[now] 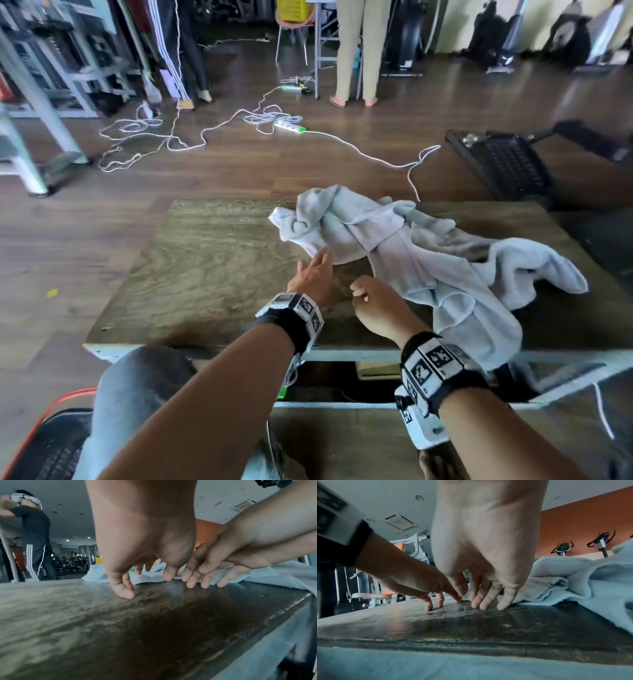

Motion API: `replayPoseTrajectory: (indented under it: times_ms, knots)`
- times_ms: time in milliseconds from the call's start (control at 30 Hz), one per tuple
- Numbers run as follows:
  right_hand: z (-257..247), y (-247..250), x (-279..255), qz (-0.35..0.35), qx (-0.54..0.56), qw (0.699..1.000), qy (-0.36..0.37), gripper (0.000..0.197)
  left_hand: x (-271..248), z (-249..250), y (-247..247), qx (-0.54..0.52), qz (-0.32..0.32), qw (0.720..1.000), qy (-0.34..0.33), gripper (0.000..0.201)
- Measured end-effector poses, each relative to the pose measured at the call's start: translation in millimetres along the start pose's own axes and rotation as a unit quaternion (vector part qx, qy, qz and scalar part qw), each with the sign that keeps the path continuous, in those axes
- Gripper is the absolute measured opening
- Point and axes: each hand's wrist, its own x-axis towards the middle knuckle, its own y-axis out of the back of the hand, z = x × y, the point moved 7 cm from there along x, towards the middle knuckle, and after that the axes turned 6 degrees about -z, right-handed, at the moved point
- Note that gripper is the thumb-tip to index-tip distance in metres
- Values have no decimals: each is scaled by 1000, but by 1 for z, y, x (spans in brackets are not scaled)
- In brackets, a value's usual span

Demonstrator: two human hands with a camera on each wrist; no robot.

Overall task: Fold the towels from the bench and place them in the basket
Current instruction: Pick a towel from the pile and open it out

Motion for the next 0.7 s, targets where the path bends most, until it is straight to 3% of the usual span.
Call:
replayPoseTrajectory:
  times_ms: [233, 333, 400, 467, 533, 667, 700]
  knots:
    - [2, -3, -9, 21, 25, 998, 48, 34, -11, 12, -5, 36, 93, 995, 24, 36]
    - [1, -7, -11, 8, 37, 997, 60, 39, -24, 11, -4, 34, 101, 994, 29, 27]
    - [-1, -7, -16, 5, 42, 998, 57, 38, -40, 17, 0, 54, 116, 992, -13, 34]
    - [-1, -4, -19, 33, 34, 997, 55, 51, -56, 25, 9, 34, 157, 985, -70, 46]
    - [-2, 0, -25, 69, -6, 997, 43, 61, -66, 29, 19, -25, 200, 969, -143, 42]
    - [-23, 22, -45, 206, -73, 972, 87, 19, -89, 33, 39, -86, 198, 952, -218, 17]
    - [-30, 29, -49, 227, -62, 966, 108, 16, -96, 34, 46, -79, 194, 951, -226, 13]
